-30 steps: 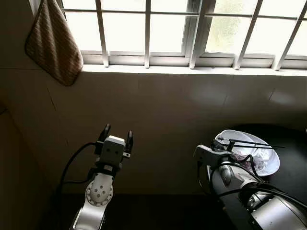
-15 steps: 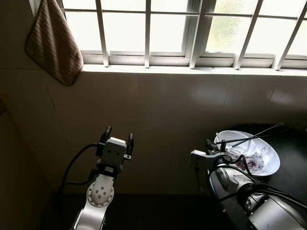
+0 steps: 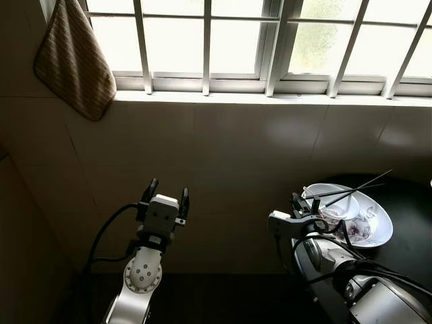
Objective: Kitchen organization
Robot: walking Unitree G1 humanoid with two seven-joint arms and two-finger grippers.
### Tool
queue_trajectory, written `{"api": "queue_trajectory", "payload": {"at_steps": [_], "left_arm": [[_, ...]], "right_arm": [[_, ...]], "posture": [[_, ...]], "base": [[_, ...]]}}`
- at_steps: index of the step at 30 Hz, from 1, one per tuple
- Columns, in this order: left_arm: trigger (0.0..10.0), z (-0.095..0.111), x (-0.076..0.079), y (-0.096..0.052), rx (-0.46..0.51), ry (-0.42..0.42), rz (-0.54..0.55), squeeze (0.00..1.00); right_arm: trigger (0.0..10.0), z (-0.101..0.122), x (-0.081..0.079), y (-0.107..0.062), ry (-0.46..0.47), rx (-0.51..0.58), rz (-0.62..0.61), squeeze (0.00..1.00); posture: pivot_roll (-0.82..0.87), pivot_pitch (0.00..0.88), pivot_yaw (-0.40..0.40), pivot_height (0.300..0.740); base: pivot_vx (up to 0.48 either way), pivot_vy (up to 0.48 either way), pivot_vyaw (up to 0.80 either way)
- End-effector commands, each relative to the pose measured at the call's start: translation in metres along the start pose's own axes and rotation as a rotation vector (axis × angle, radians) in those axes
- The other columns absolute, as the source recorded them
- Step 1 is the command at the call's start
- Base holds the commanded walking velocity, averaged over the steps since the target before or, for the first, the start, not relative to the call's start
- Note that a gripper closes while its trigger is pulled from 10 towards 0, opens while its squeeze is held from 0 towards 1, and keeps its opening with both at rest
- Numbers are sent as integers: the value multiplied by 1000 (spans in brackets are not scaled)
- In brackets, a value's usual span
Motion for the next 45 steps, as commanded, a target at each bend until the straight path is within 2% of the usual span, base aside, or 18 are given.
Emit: {"api": "queue_trajectory", "payload": {"at_steps": [1,5,10,11,12,14,16,19,21,23,24,25,27,28,30,31,38,45], "left_arm": [[10000,0,3,1,3,-1,-8,0],[10000,-2,1,0,3,-2,-8,0],[10000,-4,-1,0,-4,-5,-1,0],[10000,-6,0,-2,-13,-12,4,0],[10000,-6,0,-2,-13,-12,4,0],[10000,-6,1,-2,-13,-14,-1,0],[10000,-6,1,-2,-12,-13,-3,0],[10000,-5,-3,0,-8,-7,0,0],[10000,-5,-3,0,-8,-7,0,0],[10000,-5,-7,1,-4,-1,6,0],[10000,-5,-7,1,-4,-1,6,0],[10000,-4,-9,2,-1,2,12,0],[10000,-3,-15,2,3,8,28,0],[10000,-3,-15,2,3,8,28,0],[10000,-3,-19,2,0,15,41,0],[10000,-3,-20,2,-1,17,44,0],[10000,-4,-26,3,-9,11,64,0],[10000,-3,-30,5,-16,9,70,0]], "right_arm": [[0,10,11,3,45,20,-57,0],[0,33,44,9,117,96,-199,0],[0,47,58,9,147,143,-259,0],[0,65,73,5,235,202,-319,0],[0,65,73,5,235,202,-319,0],[0,79,85,0,327,254,-356,0],[0,86,89,-3,353,282,-368,0],[0,105,95,-9,488,354,-331,0],[0,105,95,-9,488,354,-331,0],[0,117,90,-11,609,383,-257,0],[0,117,90,-11,609,383,-257,0],[0,121,84,-11,707,378,-198,0],[0,123,69,-10,970,319,-57,0],[0,123,69,-10,970,319,-57,0],[0,124,59,-12,1181,273,40,0],[0,124,58,-13,1225,271,57,0],[0,121,63,-16,1250,311,52,0],[0,122,75,-20,1269,364,33,0]], "posture": [[47,0,-48,736],[29,0,-41,736],[21,0,-36,736],[23,0,-36,736],[23,0,-36,736],[26,0,-34,736],[25,0,-33,736],[27,0,-31,736],[27,0,-31,736],[25,0,-26,736],[25,0,-26,736],[25,0,-26,736],[35,0,-29,736],[35,0,-29,736],[36,0,-29,736],[36,0,-29,736],[36,0,-30,736],[38,0,-31,736]], "base": [[0,0,0],[0,0,0],[0,0,0],[0,0,0],[0,0,0],[0,0,0],[0,0,0],[0,0,740],[0,0,800],[0,0,800],[0,0,800],[0,0,800],[0,0,800],[0,0,800],[0,0,800],[0,0,800],[0,0,800],[0,480,800]]}}
Point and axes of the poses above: a point about 5 cm out from each wrist's last joint towards the gripper, its own y axis pointing out of the wrist towards the gripper, its own z axis along the axis of the wrist's last joint, x = y × z, the point moved 6 cm from there along y, pointing out of the wrist towards the gripper, and after that the axes turned 7 degrees about -y, right-handed, at the moved point
